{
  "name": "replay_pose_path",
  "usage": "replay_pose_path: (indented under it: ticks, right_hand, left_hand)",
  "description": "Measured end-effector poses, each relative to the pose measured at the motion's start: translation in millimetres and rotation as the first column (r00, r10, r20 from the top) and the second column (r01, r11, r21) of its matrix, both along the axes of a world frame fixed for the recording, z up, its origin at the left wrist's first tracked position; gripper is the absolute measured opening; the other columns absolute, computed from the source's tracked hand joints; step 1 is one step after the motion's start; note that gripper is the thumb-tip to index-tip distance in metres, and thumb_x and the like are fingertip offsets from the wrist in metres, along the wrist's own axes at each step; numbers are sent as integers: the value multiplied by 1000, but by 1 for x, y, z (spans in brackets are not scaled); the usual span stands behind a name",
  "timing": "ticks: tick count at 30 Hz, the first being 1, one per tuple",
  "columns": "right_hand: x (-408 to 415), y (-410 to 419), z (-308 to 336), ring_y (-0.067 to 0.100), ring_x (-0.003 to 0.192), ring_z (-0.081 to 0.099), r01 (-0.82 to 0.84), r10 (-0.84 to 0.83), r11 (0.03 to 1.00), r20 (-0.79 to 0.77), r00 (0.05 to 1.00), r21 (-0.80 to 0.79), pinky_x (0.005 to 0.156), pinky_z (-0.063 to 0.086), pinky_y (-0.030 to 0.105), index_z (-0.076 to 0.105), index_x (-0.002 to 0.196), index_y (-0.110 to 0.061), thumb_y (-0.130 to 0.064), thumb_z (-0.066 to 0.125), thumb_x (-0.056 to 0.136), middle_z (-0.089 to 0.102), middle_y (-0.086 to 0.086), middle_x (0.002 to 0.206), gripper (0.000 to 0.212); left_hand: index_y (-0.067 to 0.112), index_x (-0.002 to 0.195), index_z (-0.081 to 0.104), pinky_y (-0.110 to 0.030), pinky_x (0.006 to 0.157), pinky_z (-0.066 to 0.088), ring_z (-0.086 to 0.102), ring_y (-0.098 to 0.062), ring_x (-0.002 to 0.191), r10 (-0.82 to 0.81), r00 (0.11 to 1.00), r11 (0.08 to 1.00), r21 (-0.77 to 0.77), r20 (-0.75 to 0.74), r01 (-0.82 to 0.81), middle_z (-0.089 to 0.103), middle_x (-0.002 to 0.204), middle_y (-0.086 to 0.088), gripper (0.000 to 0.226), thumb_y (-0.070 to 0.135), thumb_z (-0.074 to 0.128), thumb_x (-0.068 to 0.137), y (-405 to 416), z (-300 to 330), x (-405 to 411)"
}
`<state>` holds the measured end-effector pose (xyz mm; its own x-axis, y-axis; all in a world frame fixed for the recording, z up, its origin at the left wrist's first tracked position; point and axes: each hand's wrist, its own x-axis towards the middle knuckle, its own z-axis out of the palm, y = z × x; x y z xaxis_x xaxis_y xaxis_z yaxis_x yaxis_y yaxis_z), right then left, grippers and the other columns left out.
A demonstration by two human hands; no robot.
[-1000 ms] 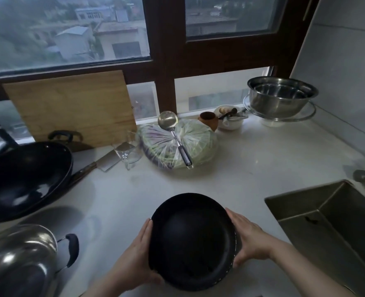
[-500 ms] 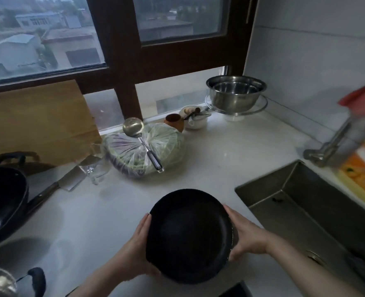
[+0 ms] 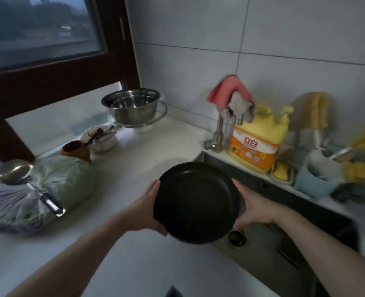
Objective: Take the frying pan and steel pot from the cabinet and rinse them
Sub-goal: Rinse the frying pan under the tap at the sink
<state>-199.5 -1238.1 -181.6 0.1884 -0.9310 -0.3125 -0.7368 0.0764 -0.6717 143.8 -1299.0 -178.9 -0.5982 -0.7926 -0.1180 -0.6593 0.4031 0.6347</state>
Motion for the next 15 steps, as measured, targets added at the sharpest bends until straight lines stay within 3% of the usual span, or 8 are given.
replay_pose_path:
  ticks: [2, 5, 7, 10, 15]
  right_hand:
    - [-32, 9, -1, 5, 146, 14, 94, -94, 995, 22, 995, 23, 121, 19, 38, -5, 153, -43, -47, 97, 42, 15, -20, 157, 151]
    - [-69, 25, -3, -3, 131, 18, 183, -190, 980, 105, 976, 76, 110, 19, 18, -6, 150, -37, -22, 94, 58, 21, -22, 136, 137]
    - [-92, 31, -14, -2, 133, 16, 222, -231, 969, 88, 969, 106, 114, 20, 23, -8, 151, -38, -26, 95, 55, 19, -22, 139, 141]
    - [-115, 38, -33, 8, 145, 15, 294, -309, 938, 62, 949, 186, 120, 23, 41, -7, 152, -44, -44, 97, 39, 14, -18, 157, 153]
    - [-149, 47, -64, 10, 144, 20, 348, -384, 905, 118, 916, 244, 120, 24, 42, -1, 152, -42, -48, 97, 26, 22, -22, 146, 159]
  left_hand:
    - [46, 147, -2, -35, 115, 28, 18, -9, 138, -71, 997, 996, 47, 31, 69, 9, 151, 22, 141, 50, 91, 41, -19, 0, -39]
    - [44, 147, -11, -43, 116, 27, 14, -19, 144, -115, 987, 989, 110, 112, 103, 2, 157, 17, 145, 58, 89, 43, -40, -11, -86]
    - [35, 148, -18, -37, 119, 14, 6, -19, 146, -151, 969, 982, 144, 195, 124, -11, 158, 13, 144, 50, 87, 52, -49, -23, -113]
    - [33, 148, -21, -34, 119, 12, 3, -17, 147, -190, 954, 972, 181, 230, 150, -18, 158, 13, 144, 43, 89, 55, -60, -47, -151]
    - [34, 146, -25, -38, 120, 10, 0, -20, 147, -266, 926, 955, 208, 270, 213, -21, 157, 12, 147, 45, 89, 53, -75, -87, -209]
